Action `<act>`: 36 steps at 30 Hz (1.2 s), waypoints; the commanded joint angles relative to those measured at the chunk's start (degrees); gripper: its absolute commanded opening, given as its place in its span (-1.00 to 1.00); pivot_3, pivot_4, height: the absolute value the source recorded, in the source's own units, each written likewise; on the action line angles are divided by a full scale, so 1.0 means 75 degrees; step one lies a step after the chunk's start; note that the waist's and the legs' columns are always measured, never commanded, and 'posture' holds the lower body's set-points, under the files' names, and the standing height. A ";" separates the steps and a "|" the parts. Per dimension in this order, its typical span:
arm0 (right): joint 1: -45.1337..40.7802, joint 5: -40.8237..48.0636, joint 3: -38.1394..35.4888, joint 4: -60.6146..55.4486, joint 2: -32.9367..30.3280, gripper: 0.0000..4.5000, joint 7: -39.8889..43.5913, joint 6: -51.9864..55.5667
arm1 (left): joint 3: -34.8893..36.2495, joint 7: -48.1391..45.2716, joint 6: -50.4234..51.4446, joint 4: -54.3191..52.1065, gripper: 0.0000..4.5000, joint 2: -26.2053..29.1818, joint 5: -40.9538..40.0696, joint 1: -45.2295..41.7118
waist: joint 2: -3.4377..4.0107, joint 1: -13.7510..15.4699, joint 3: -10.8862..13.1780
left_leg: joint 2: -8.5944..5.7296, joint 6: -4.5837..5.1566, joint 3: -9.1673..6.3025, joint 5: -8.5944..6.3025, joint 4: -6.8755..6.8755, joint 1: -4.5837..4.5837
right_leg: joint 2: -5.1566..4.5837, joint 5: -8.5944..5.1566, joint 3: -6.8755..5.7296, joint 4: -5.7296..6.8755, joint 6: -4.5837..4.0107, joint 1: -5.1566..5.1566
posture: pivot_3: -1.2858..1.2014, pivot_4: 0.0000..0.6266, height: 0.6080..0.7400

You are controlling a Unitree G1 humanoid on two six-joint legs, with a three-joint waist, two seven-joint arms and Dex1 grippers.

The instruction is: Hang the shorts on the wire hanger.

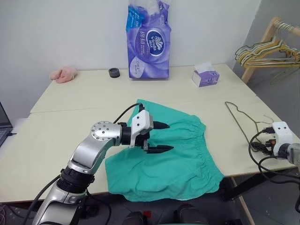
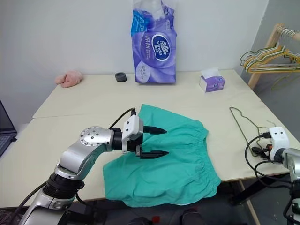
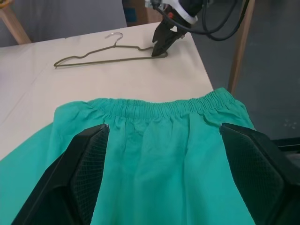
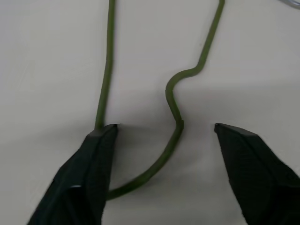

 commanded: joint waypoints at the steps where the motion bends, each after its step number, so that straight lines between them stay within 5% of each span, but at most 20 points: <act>1: -0.0057 -0.0002 0.0292 0.0691 0.0038 -0.02 0.0210 0.0599 | 0.0047 0.0066 -0.0043 -0.0170 0.78 -0.0034 -0.0022 -0.0166 | -0.0028 -0.0002 -0.0017 | 0.0001 0.0000 -0.0002 0.0000 0.0000 0.0000 | -0.0002 0.0000 0.0000 -0.0001 0.0000 0.0001 | -0.07 -0.82 1.00; 8: 0.0006 0.0318 -0.0168 0.0670 0.0329 -0.96 0.0081 0.0834 | 0.0141 0.0445 -0.0110 -0.0115 0.78 -0.0197 0.0068 -0.0107 | -0.0087 0.0114 -0.0055 | 0.0002 -0.0004 -0.0013 -0.0003 0.0005 0.0001 | -0.0016 0.0002 -0.0006 -0.0009 0.0000 0.0010 | -0.06 -0.82 1.00; 17: 0.0618 -0.0315 -0.0141 -0.1151 -0.0016 -0.96 -0.0505 -0.0972 | 0.0764 0.1750 0.0229 0.1024 0.78 -0.0703 0.0221 -0.0835 | -0.0067 0.0143 -0.0043 | 0.0000 -0.0006 -0.0008 -0.0004 0.0007 -0.0004 | -0.0017 0.0001 -0.0002 -0.0011 0.0009 0.0004 | -0.08 -0.82 1.00; 20: 0.0782 -0.0545 -0.0142 -0.2276 -0.0131 -1.00 -0.0665 -0.1602 | 0.1190 0.1767 0.0472 0.1607 0.99 -0.0601 -0.0032 -0.1176 | 0.0014 0.0117 0.0003 | -0.0004 -0.0006 0.0003 -0.0004 0.0004 -0.0013 | -0.0017 0.0001 0.0006 -0.0009 0.0016 -0.0012 | -0.08 -0.82 1.00; 26: 0.1396 -0.1136 0.0448 -0.4510 -0.0073 -1.00 -0.0677 -0.2607 | 0.1853 0.1702 0.0464 0.2994 0.99 -0.0334 -0.0116 -0.1942 | 0.0035 0.0058 0.0020 | 0.0010 -0.0017 -0.0006 -0.0010 -0.0005 -0.0030 | -0.0007 -0.0002 0.0001 0.0014 0.0023 -0.0047 | -0.08 -0.82 1.00; 36: 0.1080 -0.3018 0.1822 -0.5764 -0.0514 -1.00 -0.0762 -0.5499 | 0.1349 -0.0725 0.1182 0.4040 0.99 0.0861 -0.0235 -0.2296 | 0.0024 0.0026 0.0040 | -0.0005 -0.0021 -0.0008 -0.0013 -0.0002 -0.0038 | -0.0021 -0.0004 -0.0007 0.0002 0.0024 -0.0050 | -0.08 -0.82 1.00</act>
